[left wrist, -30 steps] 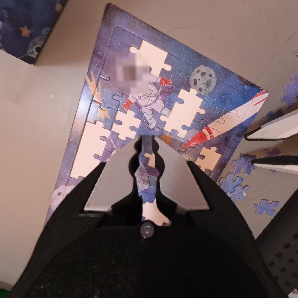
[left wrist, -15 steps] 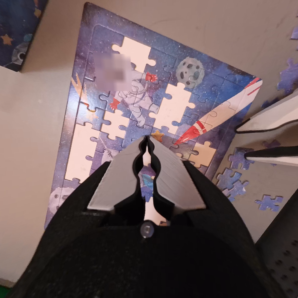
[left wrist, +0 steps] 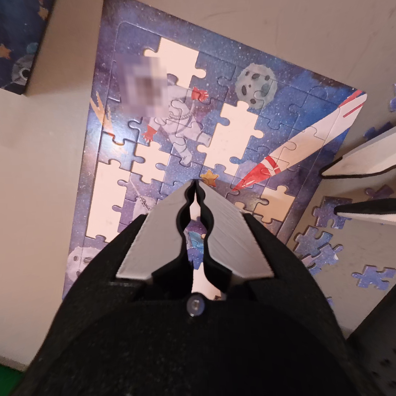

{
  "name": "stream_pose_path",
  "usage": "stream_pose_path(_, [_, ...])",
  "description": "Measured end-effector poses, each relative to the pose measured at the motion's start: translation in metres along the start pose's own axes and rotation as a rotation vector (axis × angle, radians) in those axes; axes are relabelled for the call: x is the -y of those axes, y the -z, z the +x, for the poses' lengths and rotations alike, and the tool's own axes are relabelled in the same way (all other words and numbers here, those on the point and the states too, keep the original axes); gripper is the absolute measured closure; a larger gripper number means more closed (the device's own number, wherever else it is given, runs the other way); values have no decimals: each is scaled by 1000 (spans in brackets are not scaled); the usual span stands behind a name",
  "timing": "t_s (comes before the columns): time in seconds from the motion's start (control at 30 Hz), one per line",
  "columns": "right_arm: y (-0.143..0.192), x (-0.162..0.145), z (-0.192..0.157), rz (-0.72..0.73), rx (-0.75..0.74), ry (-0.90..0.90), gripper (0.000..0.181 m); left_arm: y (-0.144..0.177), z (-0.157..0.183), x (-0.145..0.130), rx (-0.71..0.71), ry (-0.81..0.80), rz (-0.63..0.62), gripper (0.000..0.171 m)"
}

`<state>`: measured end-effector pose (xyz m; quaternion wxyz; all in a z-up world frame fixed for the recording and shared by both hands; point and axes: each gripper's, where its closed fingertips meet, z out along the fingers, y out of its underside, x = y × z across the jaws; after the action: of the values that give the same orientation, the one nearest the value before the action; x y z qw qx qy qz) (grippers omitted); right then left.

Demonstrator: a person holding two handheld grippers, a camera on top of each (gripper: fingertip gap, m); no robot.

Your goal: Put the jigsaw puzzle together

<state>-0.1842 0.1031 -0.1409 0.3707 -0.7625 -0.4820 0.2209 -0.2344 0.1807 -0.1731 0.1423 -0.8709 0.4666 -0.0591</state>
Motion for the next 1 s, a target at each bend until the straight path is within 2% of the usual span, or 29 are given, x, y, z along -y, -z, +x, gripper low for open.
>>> stream_pose_path(0.13, [1,1,0,4,0,-3,153,13,0,9,5,-7,50,171])
stream_pose_path(0.27, [0,-1,-1,-3,2,-1,153,0,8,0,-29,-12,38,171])
stream_pose_path(0.43, [-1,-1,-2,-9,4,-2,153,0,9,0,-36,-7,32,171])
stream_pose_path(0.6, [-1,-1,-3,-8,7,-4,153,12,-5,16,-30,56,118,171])
stream_pose_path(0.77, [-1,-2,-3,-15,9,-3,153,-3,-9,8,-43,70,100,171])
stream_pose_path(0.93, [-2,-3,-3,-21,12,-5,153,-2,-9,8,-36,54,70,171])
stream_pose_path(1.0, [-2,-4,-3,-22,12,-6,153,4,-13,15,-32,68,107,171])
